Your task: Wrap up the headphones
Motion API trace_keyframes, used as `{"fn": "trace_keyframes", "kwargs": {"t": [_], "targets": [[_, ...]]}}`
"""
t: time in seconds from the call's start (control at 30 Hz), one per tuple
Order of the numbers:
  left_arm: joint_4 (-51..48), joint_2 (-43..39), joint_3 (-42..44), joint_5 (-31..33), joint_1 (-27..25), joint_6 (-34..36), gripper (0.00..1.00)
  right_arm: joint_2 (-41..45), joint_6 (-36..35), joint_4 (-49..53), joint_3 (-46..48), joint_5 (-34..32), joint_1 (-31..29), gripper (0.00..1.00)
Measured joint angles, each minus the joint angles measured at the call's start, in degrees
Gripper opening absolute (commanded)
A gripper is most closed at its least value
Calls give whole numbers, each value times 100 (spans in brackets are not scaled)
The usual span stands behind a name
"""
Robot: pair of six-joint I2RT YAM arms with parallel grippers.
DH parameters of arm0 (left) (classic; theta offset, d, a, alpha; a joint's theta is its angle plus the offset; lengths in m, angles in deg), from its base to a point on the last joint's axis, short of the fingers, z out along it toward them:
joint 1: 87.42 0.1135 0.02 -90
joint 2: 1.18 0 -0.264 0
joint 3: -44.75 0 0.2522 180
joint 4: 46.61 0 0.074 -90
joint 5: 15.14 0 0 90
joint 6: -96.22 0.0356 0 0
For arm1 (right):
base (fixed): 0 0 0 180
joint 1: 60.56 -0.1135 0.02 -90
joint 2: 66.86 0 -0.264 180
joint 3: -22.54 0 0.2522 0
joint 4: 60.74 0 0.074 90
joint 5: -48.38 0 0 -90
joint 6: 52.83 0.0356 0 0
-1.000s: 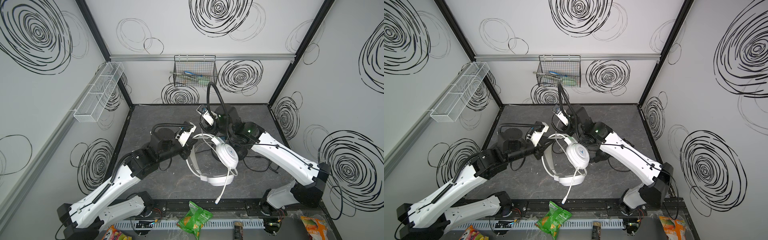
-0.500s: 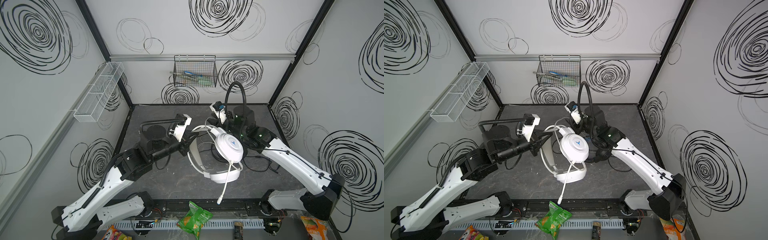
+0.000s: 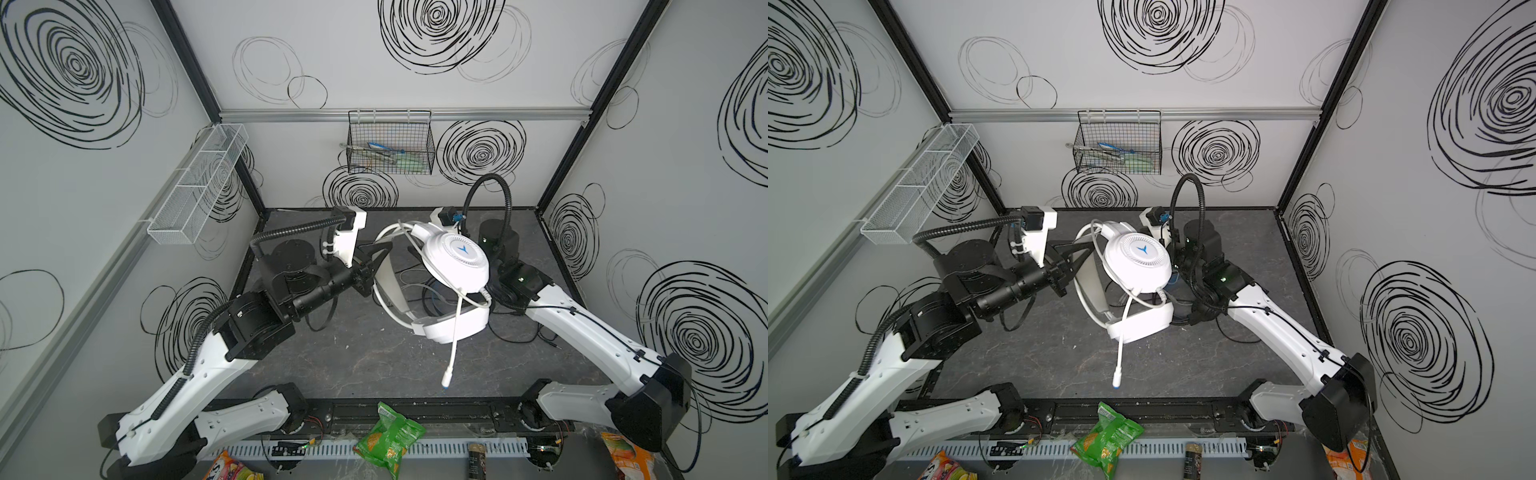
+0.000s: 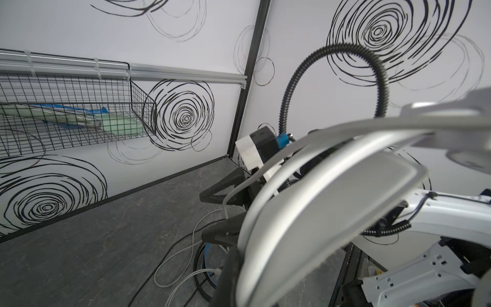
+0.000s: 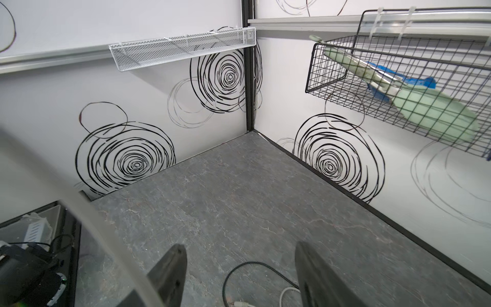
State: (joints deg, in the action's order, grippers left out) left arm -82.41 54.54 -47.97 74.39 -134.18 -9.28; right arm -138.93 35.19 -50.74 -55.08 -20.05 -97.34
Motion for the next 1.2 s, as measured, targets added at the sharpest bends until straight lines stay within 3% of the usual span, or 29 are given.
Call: {"fn": "trace_keyframes", "kwargs": {"t": [0.27,0.73,1.2], "targets": [[-114,131,-181,310,-2,-240,0,-332,402,-522,105,496,111,74],[-485,538,-920,885,0,-592,0,-813,942,-1259,542,1038,111,72],[-575,656,-1248,955,94,-855,0,-1198,1274,-1611,837,1519,111,60]]}}
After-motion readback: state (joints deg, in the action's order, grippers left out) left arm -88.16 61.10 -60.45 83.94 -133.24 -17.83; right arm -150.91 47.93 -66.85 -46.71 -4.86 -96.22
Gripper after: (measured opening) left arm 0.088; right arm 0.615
